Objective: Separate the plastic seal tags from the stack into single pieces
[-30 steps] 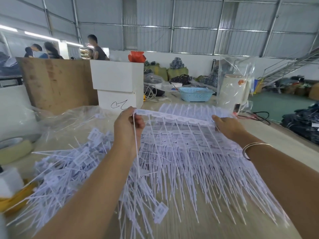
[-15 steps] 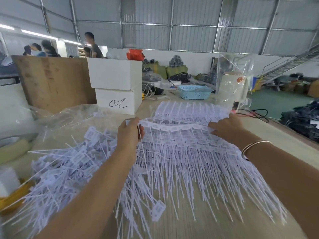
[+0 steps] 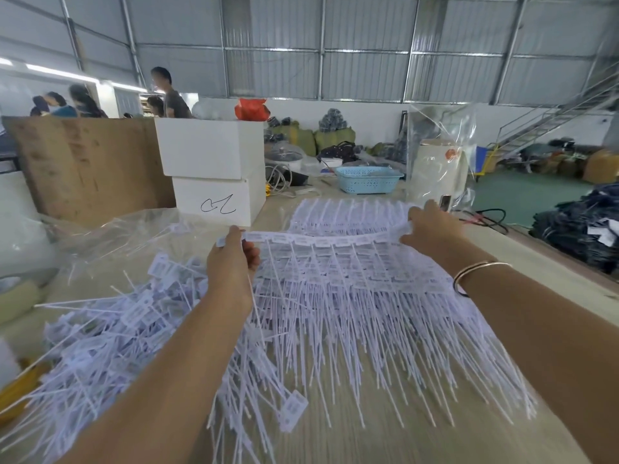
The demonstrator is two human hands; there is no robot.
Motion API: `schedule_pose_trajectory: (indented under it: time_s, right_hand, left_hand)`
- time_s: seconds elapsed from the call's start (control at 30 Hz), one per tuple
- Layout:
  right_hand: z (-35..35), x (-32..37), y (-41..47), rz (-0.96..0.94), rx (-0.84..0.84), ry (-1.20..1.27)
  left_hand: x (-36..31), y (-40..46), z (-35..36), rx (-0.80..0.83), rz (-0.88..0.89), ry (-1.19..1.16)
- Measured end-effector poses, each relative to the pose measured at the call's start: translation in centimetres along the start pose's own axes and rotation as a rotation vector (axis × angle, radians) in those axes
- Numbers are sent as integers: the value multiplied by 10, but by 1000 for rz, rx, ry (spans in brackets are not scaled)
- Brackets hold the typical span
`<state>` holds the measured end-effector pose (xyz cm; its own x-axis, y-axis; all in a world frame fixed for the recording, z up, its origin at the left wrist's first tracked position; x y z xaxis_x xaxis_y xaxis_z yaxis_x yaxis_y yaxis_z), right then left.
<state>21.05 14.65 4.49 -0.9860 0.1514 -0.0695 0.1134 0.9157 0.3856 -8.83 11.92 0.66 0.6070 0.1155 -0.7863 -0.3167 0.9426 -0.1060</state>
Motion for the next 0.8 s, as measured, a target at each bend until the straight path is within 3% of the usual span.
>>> schedule_pose_trajectory:
  time_s: [0.13, 0.33, 0.4, 0.5, 0.6, 0.73, 0.8]
  right_hand:
    - [-28, 36, -7, -71, -60, -166]
    - [-45, 84, -24, -308, -81, -175]
    - [-51, 93, -26, -344, -72, -57]
    - [-72, 93, -23, -290, 22, 393]
    - [-94, 76, -25, -155, -51, 736]
    - [-98, 43, -37, -46, -189, 583]
    - [-84, 27, -44, 38, -93, 457]
  left_hand:
    - [4, -5, 6, 43, -13, 83]
    - [0, -16, 14, 132, 22, 80]
    - [-4, -18, 16, 152, 34, 85]
    - [-14, -23, 17, 196, 49, -67]
    - [-27, -29, 15, 305, -12, -330]
    - [-40, -35, 0, 338, -48, -502]
    - [-48, -36, -11, 384, -26, -537]
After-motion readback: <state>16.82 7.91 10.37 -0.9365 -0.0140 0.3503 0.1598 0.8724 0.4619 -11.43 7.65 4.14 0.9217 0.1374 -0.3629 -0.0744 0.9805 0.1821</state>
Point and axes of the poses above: each hand's wrist, its own y-axis towards the middle knuckle, its own z-axis out of the palm, x = y × z, the point moved 1 cm from there along y, towards the middle knuckle, and after that the axes turned 3 degrees about -z, right-handed, at the moved point
